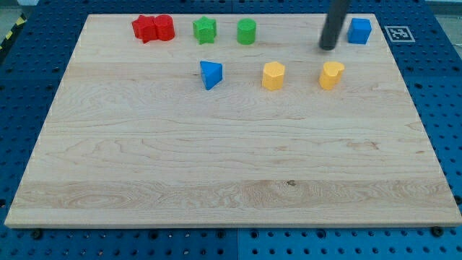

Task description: Place your arm above the green star

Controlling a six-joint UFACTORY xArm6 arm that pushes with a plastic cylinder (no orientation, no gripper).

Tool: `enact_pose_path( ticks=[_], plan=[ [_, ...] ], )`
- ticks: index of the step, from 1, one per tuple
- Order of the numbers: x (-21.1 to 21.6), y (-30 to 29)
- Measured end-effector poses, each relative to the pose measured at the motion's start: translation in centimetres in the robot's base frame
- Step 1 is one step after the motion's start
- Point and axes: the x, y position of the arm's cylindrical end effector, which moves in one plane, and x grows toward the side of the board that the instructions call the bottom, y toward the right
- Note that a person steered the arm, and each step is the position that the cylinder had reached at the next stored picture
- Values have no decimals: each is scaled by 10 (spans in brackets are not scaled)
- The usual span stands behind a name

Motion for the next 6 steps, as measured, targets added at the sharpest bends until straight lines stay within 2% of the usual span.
enact_pose_path(
  ticks=[1,2,3,4,5,6],
  plan=[
    [11,-40],
    [36,-45],
    [3,-45],
    [-56,-47],
    [-100,-83],
    [-100,-152]
  ],
)
